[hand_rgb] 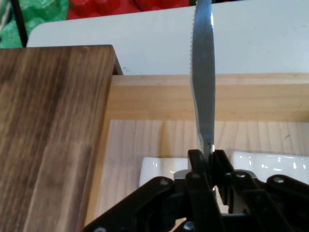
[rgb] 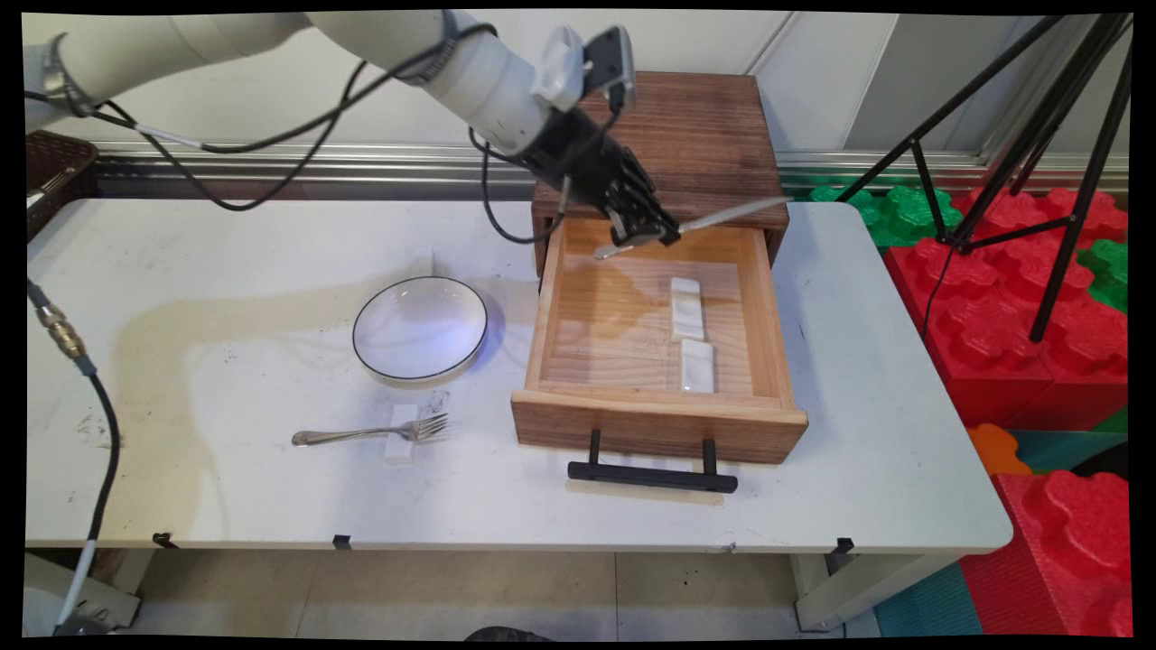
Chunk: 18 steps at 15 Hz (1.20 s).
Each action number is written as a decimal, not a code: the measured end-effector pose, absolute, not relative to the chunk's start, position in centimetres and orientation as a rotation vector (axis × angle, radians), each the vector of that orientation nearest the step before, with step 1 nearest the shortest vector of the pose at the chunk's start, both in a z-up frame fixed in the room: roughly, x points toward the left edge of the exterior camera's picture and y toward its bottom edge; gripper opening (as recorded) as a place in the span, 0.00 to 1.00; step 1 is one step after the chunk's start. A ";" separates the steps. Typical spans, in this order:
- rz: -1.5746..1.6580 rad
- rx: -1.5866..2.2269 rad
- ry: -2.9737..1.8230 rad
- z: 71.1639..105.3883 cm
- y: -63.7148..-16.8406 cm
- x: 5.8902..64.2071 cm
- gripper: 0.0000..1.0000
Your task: Place the picked object into the drawer
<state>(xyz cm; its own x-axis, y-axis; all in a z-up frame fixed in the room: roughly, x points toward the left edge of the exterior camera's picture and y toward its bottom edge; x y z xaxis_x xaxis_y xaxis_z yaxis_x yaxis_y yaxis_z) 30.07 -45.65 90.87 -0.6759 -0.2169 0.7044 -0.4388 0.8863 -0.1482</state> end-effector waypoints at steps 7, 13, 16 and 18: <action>0.376 0.452 -2.378 86.6 -47.4 28.1 0.00; 0.370 0.448 -2.430 83.6 -48.0 28.4 0.00; 0.367 0.450 -2.445 82.6 -48.0 28.7 0.00; 0.366 0.450 -2.453 82.0 -48.1 28.9 0.00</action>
